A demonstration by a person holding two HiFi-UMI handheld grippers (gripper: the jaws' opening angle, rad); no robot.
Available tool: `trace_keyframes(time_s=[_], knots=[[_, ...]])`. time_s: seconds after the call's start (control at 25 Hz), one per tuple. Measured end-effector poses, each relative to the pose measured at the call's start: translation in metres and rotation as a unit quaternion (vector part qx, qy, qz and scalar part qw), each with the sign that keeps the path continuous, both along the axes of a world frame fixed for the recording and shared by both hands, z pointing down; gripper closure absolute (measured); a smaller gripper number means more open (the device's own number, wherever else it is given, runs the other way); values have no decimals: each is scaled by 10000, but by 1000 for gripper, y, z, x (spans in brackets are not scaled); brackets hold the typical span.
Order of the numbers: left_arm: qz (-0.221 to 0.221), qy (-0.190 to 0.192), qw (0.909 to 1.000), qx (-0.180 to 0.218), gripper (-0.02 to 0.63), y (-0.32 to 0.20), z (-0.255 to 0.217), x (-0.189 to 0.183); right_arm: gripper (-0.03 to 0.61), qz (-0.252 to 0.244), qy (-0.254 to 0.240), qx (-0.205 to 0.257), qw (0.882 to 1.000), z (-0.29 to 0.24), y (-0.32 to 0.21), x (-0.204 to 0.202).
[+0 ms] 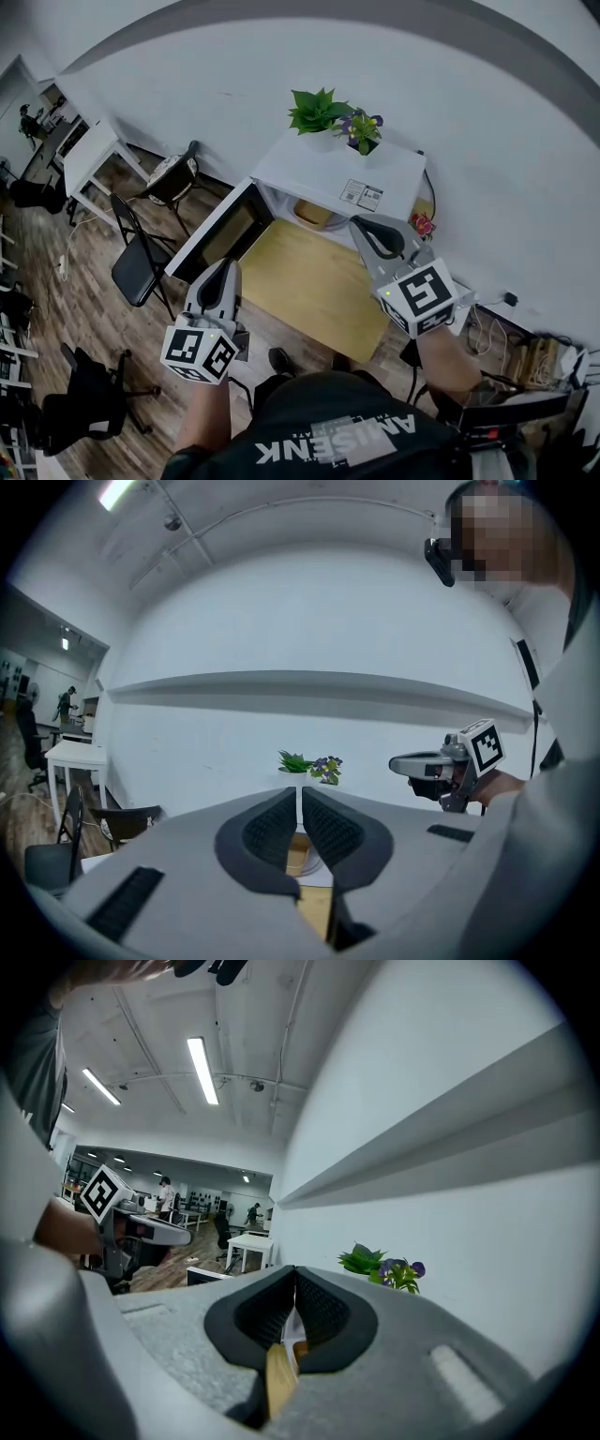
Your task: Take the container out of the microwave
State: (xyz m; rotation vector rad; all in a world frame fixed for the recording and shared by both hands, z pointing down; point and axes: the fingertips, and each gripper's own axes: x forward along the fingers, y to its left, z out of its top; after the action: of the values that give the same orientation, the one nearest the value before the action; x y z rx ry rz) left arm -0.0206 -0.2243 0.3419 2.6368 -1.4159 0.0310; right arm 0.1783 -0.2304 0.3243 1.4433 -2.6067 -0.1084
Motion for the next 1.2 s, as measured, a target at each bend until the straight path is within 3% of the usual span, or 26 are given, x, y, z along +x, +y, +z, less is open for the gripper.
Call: trace_keyframes(time_s=[0.6,0.64,0.72,1.2], knots=[[844,145,9962,-137,611,-83,18,-38,541,1048,284,-356,9935,31,-78,-21],[866,127,9960,-157,609,-85,21,-40,533,1030,321,-390,9934,35,-80,-24],[919,74,9955,-200,534,-87,26,-44,505,922,416,-457,9938,43,-85,-33],[569,-52,9971,-508,532,-79,58,-72,449,-61,1149,-1082,9874,135,-105,-99]])
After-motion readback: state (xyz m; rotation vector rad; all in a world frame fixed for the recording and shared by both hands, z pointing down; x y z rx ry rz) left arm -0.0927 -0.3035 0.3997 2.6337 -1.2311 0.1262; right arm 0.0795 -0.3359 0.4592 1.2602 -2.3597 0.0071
